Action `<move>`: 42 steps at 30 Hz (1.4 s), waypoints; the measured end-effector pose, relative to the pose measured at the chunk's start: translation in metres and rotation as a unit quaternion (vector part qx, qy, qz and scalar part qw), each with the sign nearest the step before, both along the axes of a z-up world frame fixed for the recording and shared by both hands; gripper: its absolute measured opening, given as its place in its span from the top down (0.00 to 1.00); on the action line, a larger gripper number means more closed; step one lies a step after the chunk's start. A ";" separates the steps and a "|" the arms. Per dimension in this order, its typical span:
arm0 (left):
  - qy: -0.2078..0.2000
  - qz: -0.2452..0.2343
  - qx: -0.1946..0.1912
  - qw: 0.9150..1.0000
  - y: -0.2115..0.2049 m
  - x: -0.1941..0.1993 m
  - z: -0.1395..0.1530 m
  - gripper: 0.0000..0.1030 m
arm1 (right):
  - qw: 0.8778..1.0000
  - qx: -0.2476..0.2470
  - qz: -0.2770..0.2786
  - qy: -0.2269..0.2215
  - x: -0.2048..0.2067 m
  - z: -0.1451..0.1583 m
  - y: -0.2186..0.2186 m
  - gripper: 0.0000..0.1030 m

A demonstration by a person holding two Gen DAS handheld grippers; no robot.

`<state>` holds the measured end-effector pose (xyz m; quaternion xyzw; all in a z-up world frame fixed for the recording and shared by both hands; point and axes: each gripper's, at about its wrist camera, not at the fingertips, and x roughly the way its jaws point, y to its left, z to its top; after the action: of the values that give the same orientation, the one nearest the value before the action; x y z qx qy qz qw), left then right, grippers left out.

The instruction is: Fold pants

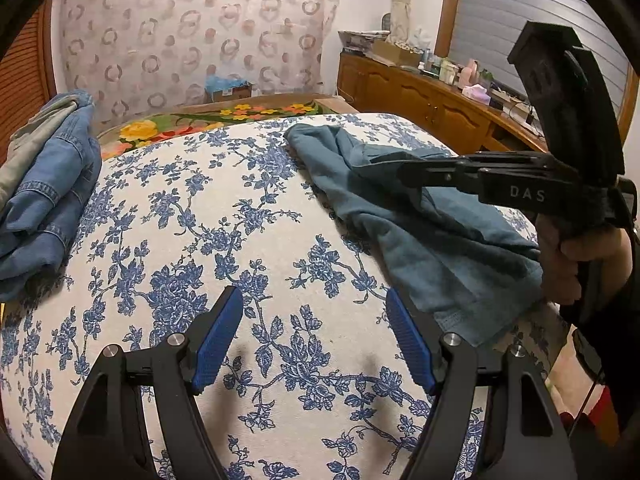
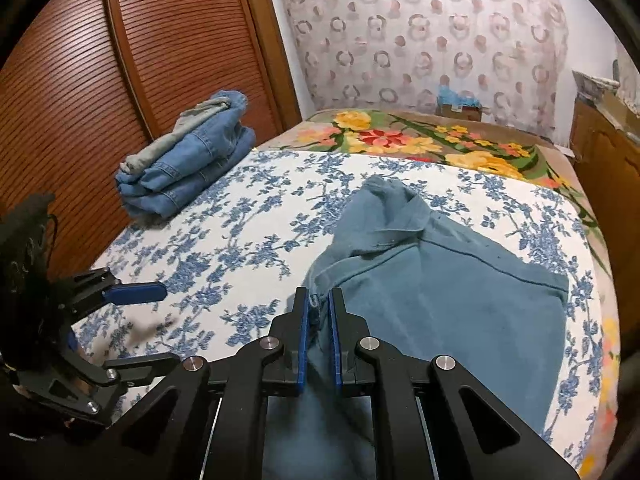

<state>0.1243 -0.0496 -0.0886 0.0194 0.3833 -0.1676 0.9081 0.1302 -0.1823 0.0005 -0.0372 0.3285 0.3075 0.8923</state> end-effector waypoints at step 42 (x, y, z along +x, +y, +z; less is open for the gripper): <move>0.033 -0.058 0.025 0.997 -0.061 0.073 -0.014 0.27 | 0.989 -0.072 -0.127 0.027 0.063 -0.014 -0.093 0.77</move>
<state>0.1972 -0.1104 -0.1031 0.0592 0.4151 -0.2112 0.8829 0.1934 -0.2756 -0.0139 -0.0513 0.3759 0.1679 0.9099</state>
